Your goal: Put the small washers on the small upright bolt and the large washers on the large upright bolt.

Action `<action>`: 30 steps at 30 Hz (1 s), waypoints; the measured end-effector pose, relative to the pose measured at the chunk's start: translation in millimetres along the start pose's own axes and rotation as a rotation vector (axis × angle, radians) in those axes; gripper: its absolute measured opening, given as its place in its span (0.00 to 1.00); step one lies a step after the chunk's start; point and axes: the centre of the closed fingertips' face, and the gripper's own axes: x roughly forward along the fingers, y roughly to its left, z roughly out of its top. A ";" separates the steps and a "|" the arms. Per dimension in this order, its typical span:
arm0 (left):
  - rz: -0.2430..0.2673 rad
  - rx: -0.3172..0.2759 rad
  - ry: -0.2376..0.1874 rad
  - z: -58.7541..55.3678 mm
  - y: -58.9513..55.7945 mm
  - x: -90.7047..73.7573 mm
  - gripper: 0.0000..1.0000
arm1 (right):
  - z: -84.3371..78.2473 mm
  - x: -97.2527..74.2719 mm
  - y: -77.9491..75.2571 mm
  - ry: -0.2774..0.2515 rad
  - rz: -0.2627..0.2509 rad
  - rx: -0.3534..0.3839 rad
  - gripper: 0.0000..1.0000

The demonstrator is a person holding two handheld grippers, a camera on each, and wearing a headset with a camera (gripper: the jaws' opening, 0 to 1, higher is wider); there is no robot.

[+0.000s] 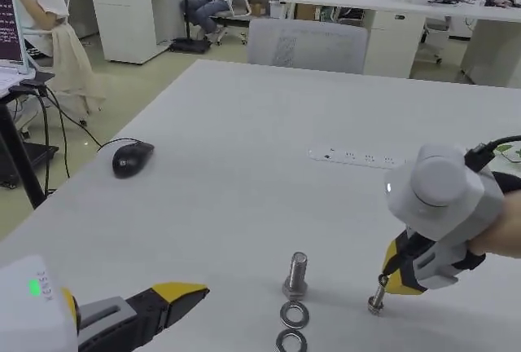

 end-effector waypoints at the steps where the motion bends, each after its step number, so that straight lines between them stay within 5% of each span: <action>1: 0.000 0.000 0.001 0.0 0.0 0.0 0.54 | -0.5 2.7 1.4 0.005 0.009 0.002 0.13; 30: 0.020 -0.009 0.007 -3.4 7.9 -3.1 0.54 | -17.5 33.2 2.1 0.007 0.041 0.027 0.14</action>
